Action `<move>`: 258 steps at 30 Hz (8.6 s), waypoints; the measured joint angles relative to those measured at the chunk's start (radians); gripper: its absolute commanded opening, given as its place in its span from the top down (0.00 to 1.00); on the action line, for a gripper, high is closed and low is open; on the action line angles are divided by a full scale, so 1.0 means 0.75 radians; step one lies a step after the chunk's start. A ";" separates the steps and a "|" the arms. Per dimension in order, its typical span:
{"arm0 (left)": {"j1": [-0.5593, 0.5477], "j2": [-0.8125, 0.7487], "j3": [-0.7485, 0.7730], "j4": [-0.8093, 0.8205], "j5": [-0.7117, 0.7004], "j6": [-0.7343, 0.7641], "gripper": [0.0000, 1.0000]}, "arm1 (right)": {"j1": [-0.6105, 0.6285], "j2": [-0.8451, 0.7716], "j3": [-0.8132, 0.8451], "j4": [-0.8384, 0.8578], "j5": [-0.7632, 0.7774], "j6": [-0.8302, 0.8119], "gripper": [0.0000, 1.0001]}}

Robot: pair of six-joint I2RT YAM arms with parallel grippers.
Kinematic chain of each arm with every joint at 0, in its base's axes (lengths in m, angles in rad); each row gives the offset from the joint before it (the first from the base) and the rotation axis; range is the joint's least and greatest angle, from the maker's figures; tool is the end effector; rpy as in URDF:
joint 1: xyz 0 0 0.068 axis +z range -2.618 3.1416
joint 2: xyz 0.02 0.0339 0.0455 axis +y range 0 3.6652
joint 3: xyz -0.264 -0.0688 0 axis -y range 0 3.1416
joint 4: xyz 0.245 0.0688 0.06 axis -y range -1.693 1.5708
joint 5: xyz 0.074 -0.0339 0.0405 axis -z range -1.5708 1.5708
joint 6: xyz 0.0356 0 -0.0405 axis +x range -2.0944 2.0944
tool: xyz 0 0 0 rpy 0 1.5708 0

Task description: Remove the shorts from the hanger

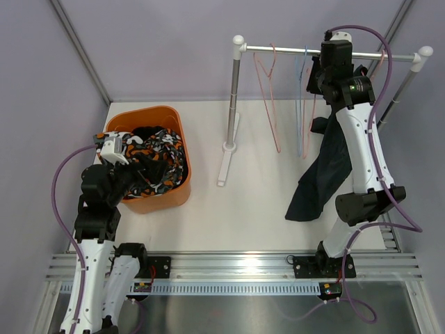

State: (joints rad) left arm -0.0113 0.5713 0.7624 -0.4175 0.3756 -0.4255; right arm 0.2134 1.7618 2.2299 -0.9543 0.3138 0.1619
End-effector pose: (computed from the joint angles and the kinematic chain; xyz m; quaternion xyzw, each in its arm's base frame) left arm 0.1313 -0.0145 0.3376 -0.0443 0.7762 -0.2752 0.5656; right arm 0.3513 0.0649 0.4864 0.0588 0.8478 -0.0364 0.5258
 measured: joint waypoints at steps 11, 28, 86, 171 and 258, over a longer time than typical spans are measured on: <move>0.000 0.000 0.000 -0.001 0.000 0.001 0.01 | 0.000 -0.116 -0.131 0.039 -0.030 0.045 0.47; -0.009 -0.053 -0.001 -0.039 -0.001 0.016 0.01 | -0.001 -0.642 -0.368 0.095 0.123 0.082 0.25; -0.082 -0.117 -0.025 -0.143 -0.033 0.056 0.01 | -0.320 -0.310 -0.470 0.439 0.274 0.172 1.00; -0.630 0.203 0.213 -0.047 -0.175 0.016 0.01 | 0.594 -0.942 -1.116 0.299 -0.699 0.397 1.00; -1.986 0.845 0.479 0.066 -1.093 0.388 0.97 | 1.042 -1.021 -1.104 0.170 0.140 0.386 1.00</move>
State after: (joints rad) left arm -1.5005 1.2053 1.1213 -0.3683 -0.4442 -0.1349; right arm 0.9951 0.9958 1.4017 -0.8268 0.4187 0.4511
